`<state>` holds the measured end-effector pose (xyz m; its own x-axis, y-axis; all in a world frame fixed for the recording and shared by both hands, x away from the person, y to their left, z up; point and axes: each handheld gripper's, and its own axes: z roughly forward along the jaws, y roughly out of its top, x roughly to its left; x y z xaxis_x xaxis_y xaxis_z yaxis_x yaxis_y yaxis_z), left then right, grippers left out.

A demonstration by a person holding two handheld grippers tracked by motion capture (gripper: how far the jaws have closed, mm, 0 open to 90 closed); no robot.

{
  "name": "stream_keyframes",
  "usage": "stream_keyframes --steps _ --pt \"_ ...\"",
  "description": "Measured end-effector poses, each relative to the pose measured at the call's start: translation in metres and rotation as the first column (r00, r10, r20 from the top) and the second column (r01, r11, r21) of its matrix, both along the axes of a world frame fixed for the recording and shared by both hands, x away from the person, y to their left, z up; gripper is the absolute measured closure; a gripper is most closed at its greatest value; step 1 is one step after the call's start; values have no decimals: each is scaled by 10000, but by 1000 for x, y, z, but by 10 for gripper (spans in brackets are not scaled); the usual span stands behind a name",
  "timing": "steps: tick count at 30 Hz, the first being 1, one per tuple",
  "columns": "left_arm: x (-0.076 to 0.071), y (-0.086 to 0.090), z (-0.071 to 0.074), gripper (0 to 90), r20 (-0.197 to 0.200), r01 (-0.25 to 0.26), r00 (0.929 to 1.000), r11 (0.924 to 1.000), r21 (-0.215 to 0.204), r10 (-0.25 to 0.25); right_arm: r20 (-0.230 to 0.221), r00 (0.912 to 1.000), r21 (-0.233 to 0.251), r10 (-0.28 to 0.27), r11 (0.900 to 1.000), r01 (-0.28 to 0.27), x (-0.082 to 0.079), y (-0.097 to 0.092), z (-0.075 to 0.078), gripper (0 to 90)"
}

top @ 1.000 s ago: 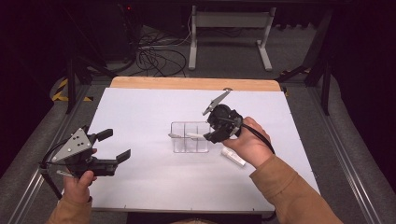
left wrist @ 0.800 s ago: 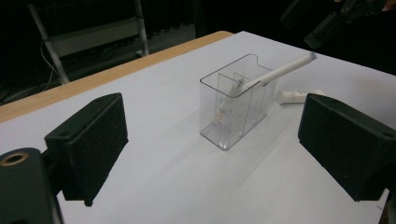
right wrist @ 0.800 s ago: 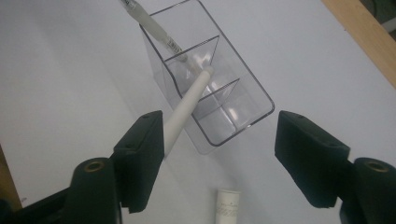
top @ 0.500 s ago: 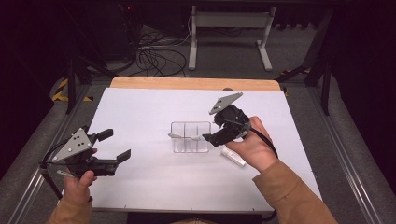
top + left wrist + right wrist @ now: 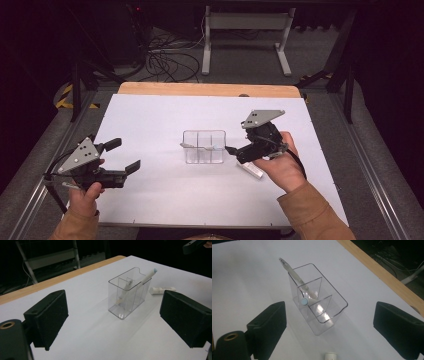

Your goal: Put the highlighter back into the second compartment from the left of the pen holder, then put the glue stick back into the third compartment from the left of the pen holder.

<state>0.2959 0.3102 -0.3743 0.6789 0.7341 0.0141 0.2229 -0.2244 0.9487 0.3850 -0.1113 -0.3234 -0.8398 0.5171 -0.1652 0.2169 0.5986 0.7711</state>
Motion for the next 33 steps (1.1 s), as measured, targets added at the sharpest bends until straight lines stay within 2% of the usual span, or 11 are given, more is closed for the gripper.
stream_keyframes --steps 10,14,21,26,33 --pt "0 -2 0 87 96 -7 10000 9999 116 6 -145 9994 657 -315 9973 324 -3 -21 -20 89" --pt "1 -3 0 87 123 8 9999 9999 115 -9 -190 9990 710 -412 9966 425 -4 -26 -29 76" --pt "0 -5 -1 87 119 41 9999 9999 167 -43 -247 9996 922 -115 9956 137 -6 -31 -39 76" --pt "0 -5 -1 87 118 63 9999 9998 172 -65 -386 9992 1099 -82 9939 124 -6 -35 -47 76" --pt "0 -4 0 86 173 80 9998 9998 207 -84 -597 9979 678 -231 9973 272 -4 -35 -58 81"
